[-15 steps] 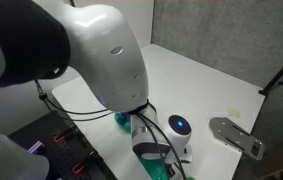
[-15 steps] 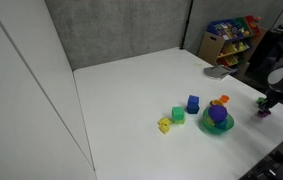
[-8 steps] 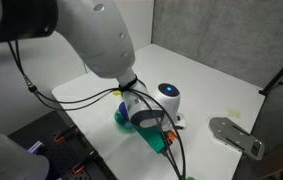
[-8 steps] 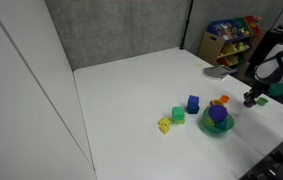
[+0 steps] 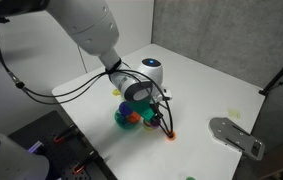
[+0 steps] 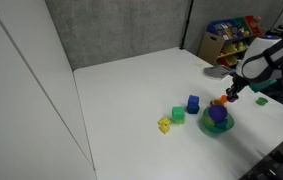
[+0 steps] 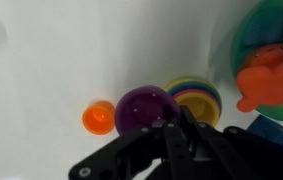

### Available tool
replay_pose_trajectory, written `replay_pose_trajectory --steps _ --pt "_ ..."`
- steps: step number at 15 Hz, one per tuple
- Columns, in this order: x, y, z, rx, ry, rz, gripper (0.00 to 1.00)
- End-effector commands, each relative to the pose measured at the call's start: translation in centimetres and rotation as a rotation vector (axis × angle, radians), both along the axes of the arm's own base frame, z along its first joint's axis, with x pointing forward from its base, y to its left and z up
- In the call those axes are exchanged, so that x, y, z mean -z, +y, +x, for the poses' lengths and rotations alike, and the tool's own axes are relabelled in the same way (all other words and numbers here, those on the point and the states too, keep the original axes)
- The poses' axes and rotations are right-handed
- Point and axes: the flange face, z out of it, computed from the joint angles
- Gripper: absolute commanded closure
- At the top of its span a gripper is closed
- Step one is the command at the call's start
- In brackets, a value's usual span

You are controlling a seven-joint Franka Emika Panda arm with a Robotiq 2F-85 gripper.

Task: Put the purple cup into the stack off cups

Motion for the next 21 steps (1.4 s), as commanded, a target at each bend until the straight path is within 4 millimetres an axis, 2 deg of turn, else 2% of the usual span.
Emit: replay_pose_trajectory --steps 1,7,14,21 --pt "-0.5 2.1 1.1 -0.016 -0.01 -0.017 0.95" --pt "0.0 4.2 3.0 -0.045 -0.012 -0.014 0.95" --pt "1.0 4.3 4.5 -0.049 -0.007 -0.012 0.95" --pt "2.4 4.8 4.6 -0.055 0.01 -0.013 0.95"
